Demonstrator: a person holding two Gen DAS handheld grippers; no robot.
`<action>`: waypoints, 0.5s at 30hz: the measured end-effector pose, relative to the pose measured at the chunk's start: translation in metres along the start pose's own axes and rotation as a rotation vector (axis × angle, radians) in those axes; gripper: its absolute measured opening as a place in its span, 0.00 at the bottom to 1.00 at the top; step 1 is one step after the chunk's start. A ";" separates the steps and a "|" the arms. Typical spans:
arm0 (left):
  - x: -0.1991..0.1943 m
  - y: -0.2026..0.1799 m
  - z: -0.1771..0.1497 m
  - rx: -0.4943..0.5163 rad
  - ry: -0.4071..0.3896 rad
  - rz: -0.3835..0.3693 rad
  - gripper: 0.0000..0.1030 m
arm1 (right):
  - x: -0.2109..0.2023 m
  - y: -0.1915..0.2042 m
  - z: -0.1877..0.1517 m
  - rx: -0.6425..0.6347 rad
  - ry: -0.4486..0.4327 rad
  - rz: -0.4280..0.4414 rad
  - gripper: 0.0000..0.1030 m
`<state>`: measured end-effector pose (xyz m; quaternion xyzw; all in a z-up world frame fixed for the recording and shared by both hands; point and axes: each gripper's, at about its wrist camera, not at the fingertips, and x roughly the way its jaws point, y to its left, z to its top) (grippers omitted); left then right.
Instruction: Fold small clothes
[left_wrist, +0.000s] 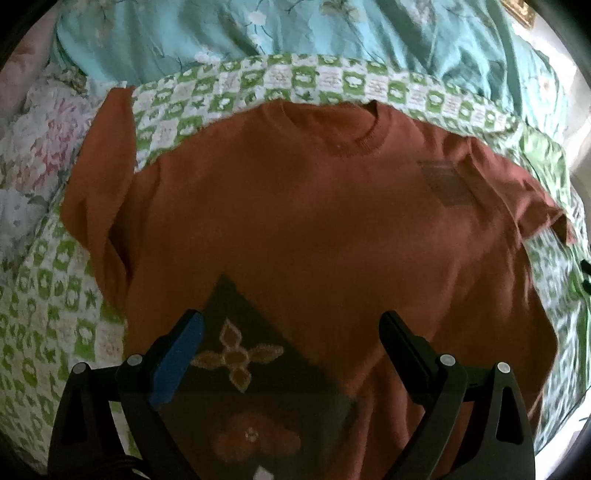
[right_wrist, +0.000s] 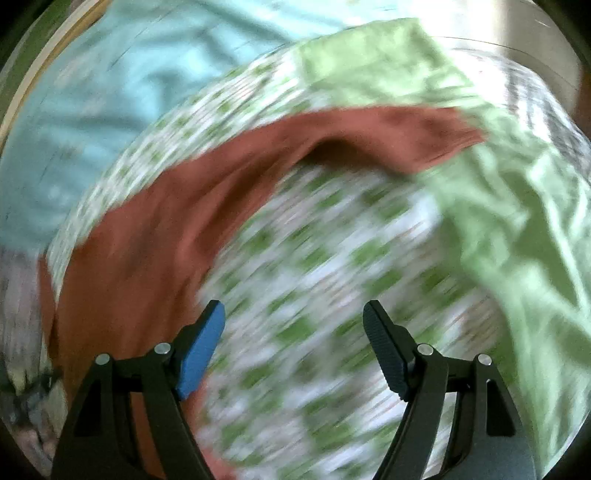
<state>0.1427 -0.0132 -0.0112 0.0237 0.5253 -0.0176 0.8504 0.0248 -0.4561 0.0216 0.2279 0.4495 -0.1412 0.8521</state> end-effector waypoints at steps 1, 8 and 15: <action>0.003 0.000 0.006 -0.004 -0.001 0.001 0.94 | -0.001 -0.014 0.011 0.033 -0.020 -0.013 0.75; 0.029 -0.008 0.028 -0.013 0.023 -0.003 0.93 | 0.032 -0.108 0.085 0.257 -0.093 -0.097 0.75; 0.049 -0.025 0.045 -0.027 0.041 -0.014 0.93 | 0.075 -0.154 0.128 0.351 -0.078 -0.116 0.55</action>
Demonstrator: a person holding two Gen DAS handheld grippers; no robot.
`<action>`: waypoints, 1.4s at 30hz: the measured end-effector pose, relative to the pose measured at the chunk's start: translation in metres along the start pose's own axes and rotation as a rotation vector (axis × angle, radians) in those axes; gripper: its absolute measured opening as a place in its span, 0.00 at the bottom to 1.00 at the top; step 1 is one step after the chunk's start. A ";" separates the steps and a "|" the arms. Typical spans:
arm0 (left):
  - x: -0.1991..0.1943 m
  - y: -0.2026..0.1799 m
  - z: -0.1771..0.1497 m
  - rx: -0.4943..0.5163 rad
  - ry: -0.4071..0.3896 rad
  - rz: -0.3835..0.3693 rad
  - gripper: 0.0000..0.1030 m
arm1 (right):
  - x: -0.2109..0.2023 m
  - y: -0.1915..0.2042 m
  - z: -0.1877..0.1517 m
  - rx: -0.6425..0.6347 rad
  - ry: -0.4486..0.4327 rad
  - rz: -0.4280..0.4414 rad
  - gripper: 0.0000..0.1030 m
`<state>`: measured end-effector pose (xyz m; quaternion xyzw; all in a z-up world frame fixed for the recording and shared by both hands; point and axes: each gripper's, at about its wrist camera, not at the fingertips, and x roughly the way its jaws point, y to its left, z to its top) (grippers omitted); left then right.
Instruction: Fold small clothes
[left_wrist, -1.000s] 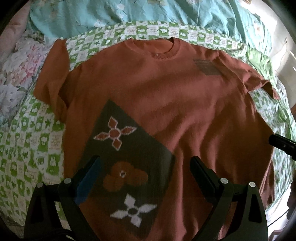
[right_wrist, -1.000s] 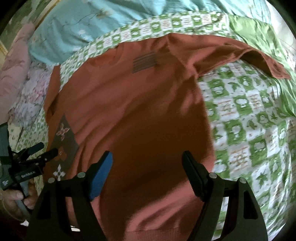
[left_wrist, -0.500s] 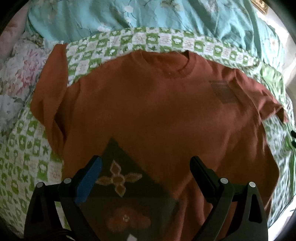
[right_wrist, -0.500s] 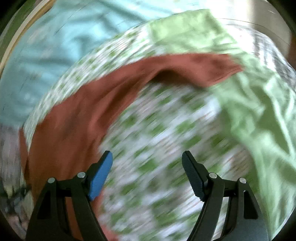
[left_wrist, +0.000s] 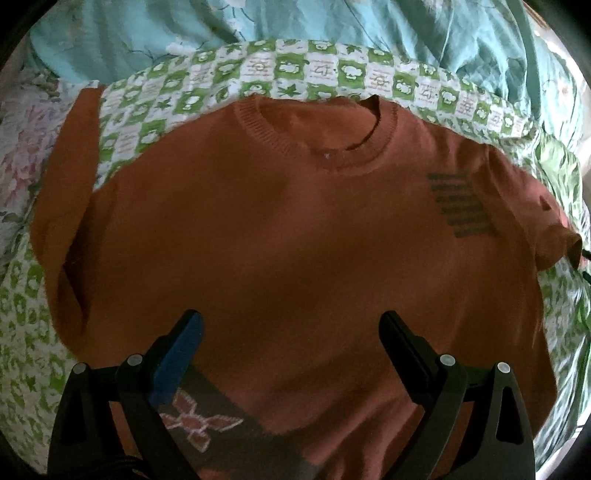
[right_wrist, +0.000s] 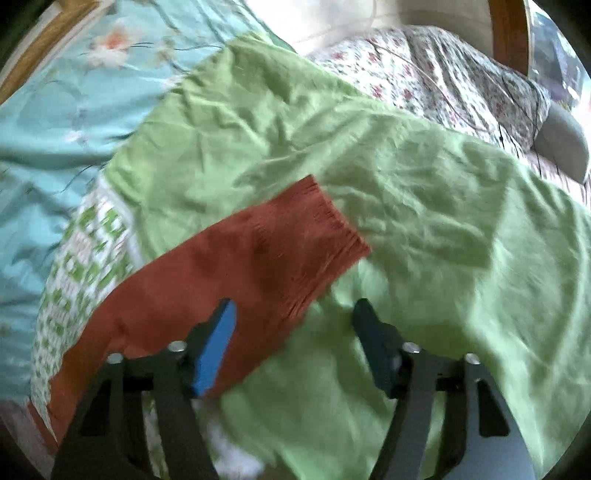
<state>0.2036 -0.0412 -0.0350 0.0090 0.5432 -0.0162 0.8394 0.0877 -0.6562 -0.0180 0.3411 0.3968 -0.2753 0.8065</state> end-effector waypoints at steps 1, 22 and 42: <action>0.001 -0.002 0.003 -0.005 0.000 -0.004 0.93 | 0.006 -0.002 0.004 0.016 0.000 -0.002 0.52; -0.017 0.051 -0.016 -0.132 -0.023 -0.084 0.94 | -0.054 0.287 -0.132 -0.430 0.177 0.585 0.07; -0.016 0.104 -0.035 -0.215 -0.023 -0.167 0.94 | -0.005 0.461 -0.371 -0.617 0.784 0.869 0.61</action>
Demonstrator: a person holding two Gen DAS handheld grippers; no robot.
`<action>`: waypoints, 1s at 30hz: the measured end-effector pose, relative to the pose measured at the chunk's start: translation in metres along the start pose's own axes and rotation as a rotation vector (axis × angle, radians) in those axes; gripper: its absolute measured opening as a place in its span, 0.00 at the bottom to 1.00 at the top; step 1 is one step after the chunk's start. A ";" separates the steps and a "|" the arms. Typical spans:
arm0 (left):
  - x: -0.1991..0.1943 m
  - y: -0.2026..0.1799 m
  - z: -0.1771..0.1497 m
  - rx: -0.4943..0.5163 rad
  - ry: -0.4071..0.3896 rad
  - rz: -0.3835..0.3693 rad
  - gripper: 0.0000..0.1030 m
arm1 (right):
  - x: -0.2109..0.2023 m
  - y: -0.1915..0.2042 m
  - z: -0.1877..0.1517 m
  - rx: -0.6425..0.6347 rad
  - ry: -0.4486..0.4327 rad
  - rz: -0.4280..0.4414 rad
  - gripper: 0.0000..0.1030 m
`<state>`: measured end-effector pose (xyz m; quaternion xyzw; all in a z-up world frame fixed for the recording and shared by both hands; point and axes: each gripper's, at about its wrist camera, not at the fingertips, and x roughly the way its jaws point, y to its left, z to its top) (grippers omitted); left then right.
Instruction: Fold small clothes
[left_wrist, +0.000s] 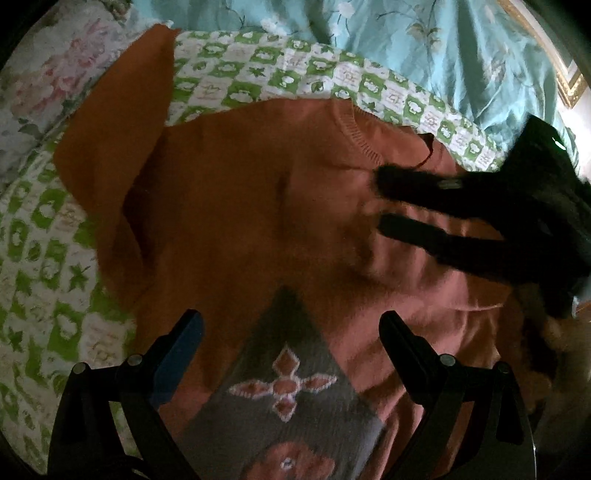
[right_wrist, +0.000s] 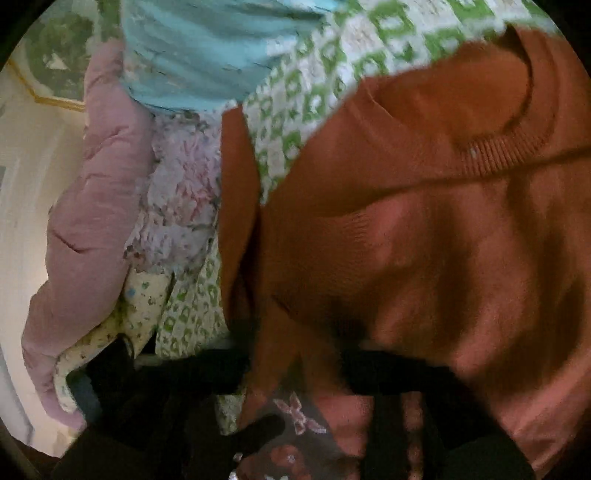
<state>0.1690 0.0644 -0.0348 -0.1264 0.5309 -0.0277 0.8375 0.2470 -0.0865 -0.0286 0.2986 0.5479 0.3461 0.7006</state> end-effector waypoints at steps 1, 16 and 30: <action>0.006 -0.001 0.005 0.003 0.001 -0.005 0.94 | -0.007 -0.001 -0.002 -0.002 -0.020 0.011 0.61; 0.077 -0.019 0.070 -0.050 0.036 -0.136 0.21 | -0.163 -0.042 -0.054 0.088 -0.306 -0.114 0.61; 0.022 0.045 0.065 -0.072 -0.082 -0.053 0.01 | -0.221 -0.082 -0.077 0.166 -0.427 -0.332 0.61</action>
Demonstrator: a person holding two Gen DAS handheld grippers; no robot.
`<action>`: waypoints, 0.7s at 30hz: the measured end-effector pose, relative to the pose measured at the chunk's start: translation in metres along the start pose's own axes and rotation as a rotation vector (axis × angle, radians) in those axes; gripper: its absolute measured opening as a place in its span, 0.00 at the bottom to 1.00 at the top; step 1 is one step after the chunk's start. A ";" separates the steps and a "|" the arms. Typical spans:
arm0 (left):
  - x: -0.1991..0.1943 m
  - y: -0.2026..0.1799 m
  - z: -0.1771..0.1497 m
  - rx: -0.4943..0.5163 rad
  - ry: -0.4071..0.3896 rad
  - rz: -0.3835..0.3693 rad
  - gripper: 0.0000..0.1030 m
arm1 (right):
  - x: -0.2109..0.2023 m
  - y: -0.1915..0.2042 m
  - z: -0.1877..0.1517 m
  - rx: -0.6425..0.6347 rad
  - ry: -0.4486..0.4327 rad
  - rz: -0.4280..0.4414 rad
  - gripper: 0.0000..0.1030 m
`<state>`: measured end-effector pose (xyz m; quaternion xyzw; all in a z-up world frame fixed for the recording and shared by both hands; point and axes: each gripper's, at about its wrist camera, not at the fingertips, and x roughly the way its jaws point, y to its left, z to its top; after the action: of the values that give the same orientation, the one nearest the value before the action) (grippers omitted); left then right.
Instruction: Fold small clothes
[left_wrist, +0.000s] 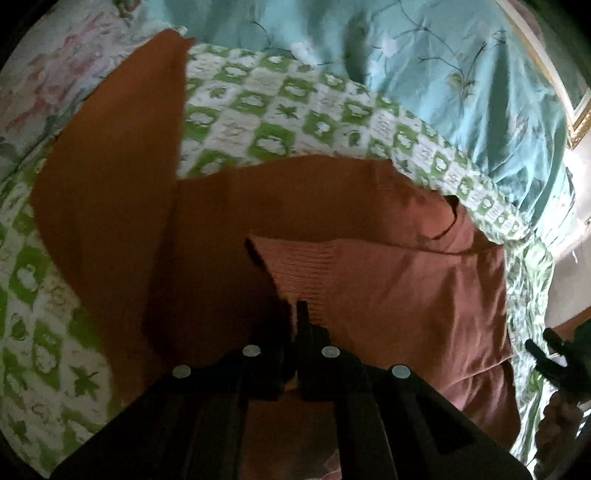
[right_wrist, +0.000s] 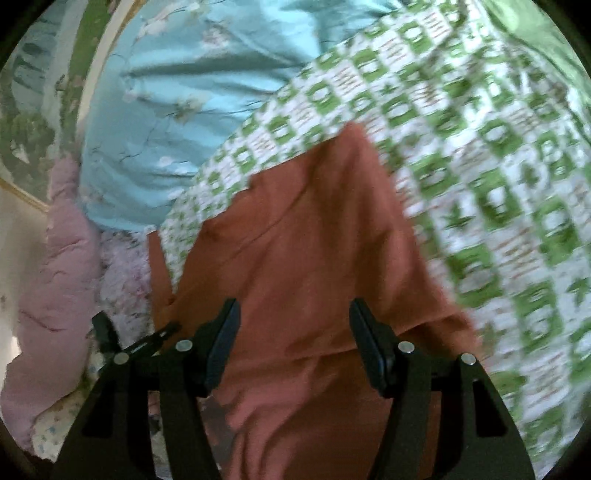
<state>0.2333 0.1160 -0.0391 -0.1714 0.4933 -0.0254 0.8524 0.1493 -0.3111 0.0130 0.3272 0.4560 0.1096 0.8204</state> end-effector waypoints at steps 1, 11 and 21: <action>-0.003 -0.001 -0.001 0.009 -0.011 0.010 0.01 | -0.002 -0.002 0.002 -0.009 -0.013 -0.021 0.61; -0.004 -0.003 -0.012 -0.013 0.013 0.011 0.02 | 0.040 -0.012 0.045 -0.168 0.027 -0.259 0.61; 0.003 -0.011 -0.010 0.029 0.027 0.019 0.02 | 0.071 -0.023 0.051 -0.213 0.093 -0.353 0.09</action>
<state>0.2273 0.1019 -0.0425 -0.1541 0.5058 -0.0268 0.8483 0.2281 -0.3168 -0.0311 0.1480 0.5293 0.0267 0.8350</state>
